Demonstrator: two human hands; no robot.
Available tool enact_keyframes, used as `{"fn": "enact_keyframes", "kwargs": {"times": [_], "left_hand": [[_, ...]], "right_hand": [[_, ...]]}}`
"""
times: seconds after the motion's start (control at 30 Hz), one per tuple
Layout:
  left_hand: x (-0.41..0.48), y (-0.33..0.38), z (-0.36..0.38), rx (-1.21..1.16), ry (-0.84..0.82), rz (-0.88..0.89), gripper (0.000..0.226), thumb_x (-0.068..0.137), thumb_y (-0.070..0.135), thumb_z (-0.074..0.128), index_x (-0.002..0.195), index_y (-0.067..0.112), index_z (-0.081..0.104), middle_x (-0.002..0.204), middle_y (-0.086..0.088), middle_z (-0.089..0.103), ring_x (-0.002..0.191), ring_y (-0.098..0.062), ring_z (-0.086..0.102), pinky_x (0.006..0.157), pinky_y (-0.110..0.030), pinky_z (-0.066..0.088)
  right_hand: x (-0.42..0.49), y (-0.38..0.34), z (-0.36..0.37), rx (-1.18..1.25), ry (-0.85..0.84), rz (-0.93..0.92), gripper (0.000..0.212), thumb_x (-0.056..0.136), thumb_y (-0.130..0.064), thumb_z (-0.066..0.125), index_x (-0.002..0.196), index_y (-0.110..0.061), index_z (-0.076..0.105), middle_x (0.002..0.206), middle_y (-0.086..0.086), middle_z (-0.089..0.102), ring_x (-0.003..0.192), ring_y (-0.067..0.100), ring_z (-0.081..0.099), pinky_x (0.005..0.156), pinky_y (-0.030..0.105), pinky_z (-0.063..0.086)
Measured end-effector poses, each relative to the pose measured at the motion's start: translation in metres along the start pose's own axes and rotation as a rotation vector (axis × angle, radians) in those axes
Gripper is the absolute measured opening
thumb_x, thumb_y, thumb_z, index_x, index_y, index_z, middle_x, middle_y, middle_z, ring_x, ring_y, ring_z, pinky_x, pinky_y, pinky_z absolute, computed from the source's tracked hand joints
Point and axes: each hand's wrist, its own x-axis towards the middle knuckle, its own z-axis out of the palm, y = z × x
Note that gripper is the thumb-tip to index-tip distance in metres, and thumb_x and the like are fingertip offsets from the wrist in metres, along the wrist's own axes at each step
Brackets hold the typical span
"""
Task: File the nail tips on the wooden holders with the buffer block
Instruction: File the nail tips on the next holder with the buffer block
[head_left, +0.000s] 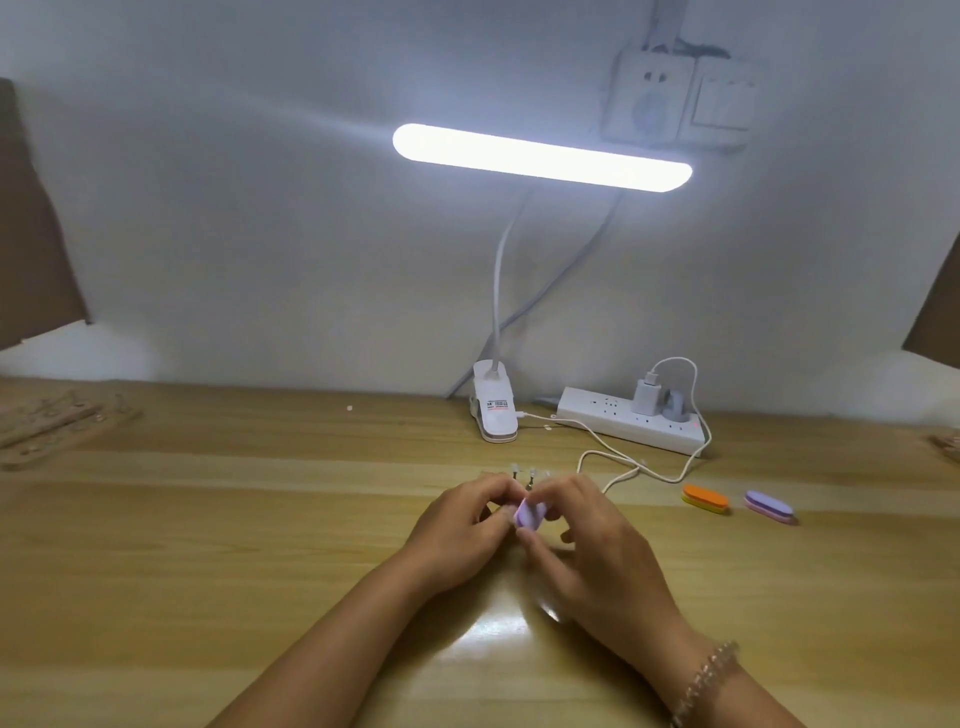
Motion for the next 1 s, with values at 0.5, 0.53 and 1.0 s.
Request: {"fn": "enact_keyframes", "kwargs": {"times": [0.5,0.53,1.0], "left_hand": [[0.001,-0.002,0.001,0.036,0.003,0.012,0.024,0.096,0.017,0.056,0.095,0.037,0.069,0.099,0.017,0.068,0.069,-0.003,0.05,0.073,-0.031,0.045],[0.001,-0.002,0.001,0.028,0.004,0.012,0.025,0.096,0.016,0.057,0.094,0.037,0.069,0.097,0.018,0.068,0.066,-0.003,0.049,0.071,-0.03,0.045],[-0.001,0.003,-0.001,-0.039,0.036,-0.035,0.015,0.094,0.019,0.064,0.096,0.031,0.072,0.08,0.025,0.066,0.058,-0.001,0.051,0.054,-0.02,0.042]], "right_hand": [[0.003,0.004,-0.003,-0.07,0.02,0.026,0.011,0.09,-0.035,0.063,0.097,-0.028,0.057,0.099,-0.016,0.054,0.092,0.007,0.059,0.065,0.034,0.053],[0.001,0.001,-0.002,-0.082,-0.006,-0.016,0.012,0.09,-0.036,0.062,0.098,-0.029,0.056,0.101,-0.016,0.054,0.09,0.007,0.058,0.062,0.033,0.053],[0.004,0.005,0.0,-0.013,0.05,0.046,0.019,0.085,-0.032,0.068,0.096,-0.031,0.053,0.096,-0.019,0.051,0.09,0.004,0.057,0.063,0.035,0.054]]}}
